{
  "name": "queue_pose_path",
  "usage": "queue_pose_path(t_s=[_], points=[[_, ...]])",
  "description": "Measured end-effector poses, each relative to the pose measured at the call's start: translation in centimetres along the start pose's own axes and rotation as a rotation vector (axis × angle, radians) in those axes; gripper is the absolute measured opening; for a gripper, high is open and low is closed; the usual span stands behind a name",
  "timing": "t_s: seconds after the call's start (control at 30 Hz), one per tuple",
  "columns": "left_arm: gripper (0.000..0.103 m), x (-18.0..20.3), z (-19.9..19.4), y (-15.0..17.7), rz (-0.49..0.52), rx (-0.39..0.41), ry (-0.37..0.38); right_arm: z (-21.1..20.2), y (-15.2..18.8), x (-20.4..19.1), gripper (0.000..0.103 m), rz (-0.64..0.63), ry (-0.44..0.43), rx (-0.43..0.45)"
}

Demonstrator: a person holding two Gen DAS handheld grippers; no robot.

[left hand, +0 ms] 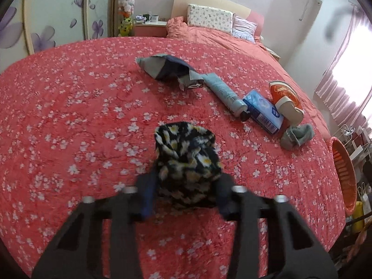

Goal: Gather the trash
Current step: 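Grasp the daisy-print cloth with the left gripper while the right gripper approaches the grey sock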

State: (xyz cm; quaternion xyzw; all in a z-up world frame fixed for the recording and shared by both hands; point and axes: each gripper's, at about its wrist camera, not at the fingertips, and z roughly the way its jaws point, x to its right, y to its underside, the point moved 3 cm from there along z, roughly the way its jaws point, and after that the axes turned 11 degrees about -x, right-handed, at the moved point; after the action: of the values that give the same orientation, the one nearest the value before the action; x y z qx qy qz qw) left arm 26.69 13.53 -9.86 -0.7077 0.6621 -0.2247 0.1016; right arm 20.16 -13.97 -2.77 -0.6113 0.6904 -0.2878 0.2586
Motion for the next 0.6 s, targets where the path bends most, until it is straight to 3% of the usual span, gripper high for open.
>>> queue_pose_path(t_s=[0.1,0.33,0.6], points=[[0.023,-0.1,-0.2,-0.4,0.012,0.012,0.000,0.5,-0.2,-0.8,0.094,-0.017,-0.005,-0.006],[0.023,-3.1,-1.5,-2.3,-0.012,0.088,-0.089,2.7,-1.1,-2.0,0.094,0.003,-0.029,-0.036],[0.023,-6.9,-0.3,-3.2,-0.087,0.069,-0.110,8.0,-2.1,-4.9,0.094,0.040,-0.052,-0.146]])
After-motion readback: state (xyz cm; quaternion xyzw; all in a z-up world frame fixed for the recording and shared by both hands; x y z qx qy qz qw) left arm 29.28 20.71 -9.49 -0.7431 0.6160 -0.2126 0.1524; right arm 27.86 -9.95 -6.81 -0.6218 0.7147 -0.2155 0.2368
